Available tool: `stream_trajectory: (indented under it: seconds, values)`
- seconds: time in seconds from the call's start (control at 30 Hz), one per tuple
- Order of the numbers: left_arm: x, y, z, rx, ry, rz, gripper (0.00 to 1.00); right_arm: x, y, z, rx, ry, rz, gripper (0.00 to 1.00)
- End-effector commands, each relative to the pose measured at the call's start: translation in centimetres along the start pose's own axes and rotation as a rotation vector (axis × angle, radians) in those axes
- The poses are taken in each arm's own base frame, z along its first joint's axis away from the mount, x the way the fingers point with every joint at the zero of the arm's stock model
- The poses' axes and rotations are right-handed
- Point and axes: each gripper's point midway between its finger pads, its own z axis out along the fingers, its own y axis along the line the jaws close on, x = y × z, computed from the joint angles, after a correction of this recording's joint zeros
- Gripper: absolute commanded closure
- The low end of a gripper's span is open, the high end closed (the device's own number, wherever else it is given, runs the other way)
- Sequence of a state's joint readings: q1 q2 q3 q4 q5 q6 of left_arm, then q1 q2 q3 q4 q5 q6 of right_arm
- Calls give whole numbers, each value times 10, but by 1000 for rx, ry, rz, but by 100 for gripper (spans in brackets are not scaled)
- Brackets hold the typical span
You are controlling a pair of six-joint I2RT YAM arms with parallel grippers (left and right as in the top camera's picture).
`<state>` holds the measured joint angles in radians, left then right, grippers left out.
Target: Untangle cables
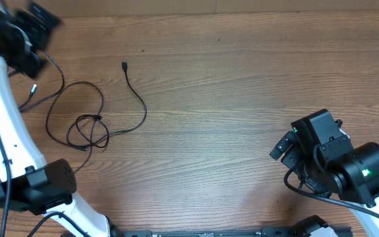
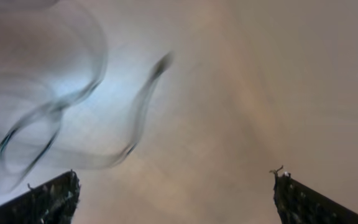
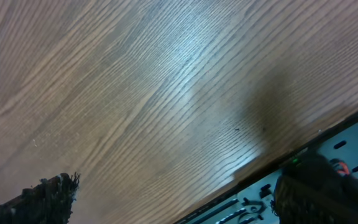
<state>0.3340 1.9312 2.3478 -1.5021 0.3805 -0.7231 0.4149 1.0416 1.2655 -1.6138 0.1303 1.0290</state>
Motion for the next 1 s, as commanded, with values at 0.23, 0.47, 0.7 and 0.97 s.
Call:
stream_trajectory:
  seconds: [0.23, 0.47, 0.7, 0.97]
  values:
    - [37, 43, 15, -349, 14, -45, 0, 2, -5, 0, 16, 2, -69, 0]
    - [47, 85, -7, -489, -45, -50, 0, 4, -9, 0, 32, 10, -71, 0]
    - [81, 140, -56, -487, -251, -176, 0, -1, 2, 0, -10, -12, -65, 0]
    - [117, 186, 0, -418, -216, -210, 0, -6, 10, 0, -44, -30, -65, 0]
